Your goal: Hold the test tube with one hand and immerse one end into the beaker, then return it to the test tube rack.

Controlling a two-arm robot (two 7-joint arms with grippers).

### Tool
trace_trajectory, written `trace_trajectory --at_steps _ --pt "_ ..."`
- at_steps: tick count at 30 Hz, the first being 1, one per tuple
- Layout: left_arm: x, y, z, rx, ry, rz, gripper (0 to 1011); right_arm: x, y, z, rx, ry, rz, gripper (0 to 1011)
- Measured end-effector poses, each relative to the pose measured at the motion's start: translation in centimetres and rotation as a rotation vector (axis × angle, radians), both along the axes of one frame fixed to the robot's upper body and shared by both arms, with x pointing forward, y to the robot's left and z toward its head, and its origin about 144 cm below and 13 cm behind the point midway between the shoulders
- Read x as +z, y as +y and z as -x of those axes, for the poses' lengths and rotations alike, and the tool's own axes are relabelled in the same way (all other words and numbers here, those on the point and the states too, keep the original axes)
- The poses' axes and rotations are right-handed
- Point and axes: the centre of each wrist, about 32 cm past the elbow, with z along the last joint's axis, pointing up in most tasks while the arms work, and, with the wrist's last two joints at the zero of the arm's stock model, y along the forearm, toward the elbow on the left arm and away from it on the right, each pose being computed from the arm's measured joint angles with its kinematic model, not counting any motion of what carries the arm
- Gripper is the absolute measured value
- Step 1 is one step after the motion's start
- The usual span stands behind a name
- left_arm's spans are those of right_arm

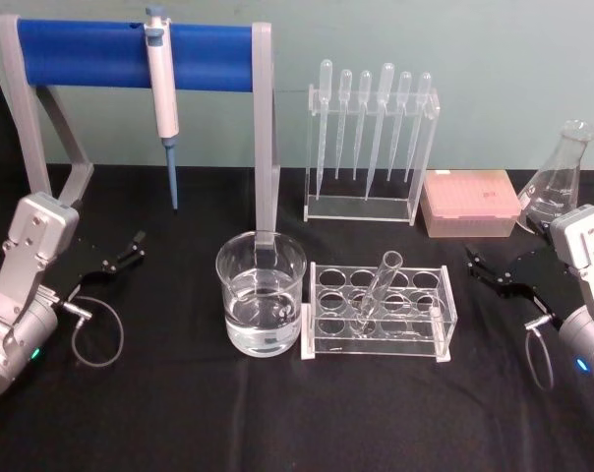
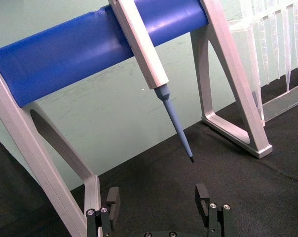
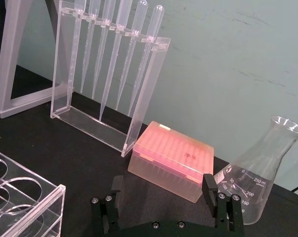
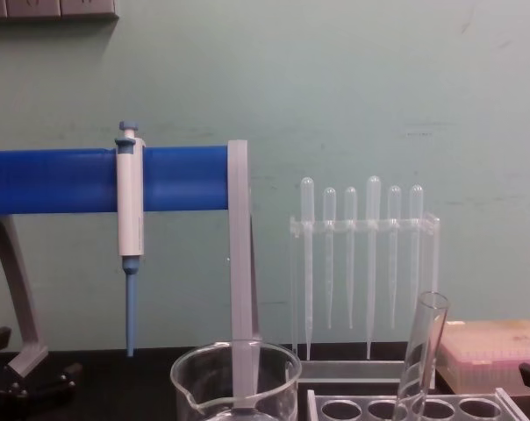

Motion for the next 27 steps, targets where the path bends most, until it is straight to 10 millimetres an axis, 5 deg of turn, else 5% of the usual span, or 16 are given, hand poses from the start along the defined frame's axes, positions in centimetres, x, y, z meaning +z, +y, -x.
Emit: trace_trajectory --at_steps 27 --pt "0.0 0.0 0.0 0.0 0.0 0.0 1000 0.0 0.0 0.0 0.0 0.0 0.0 1003"
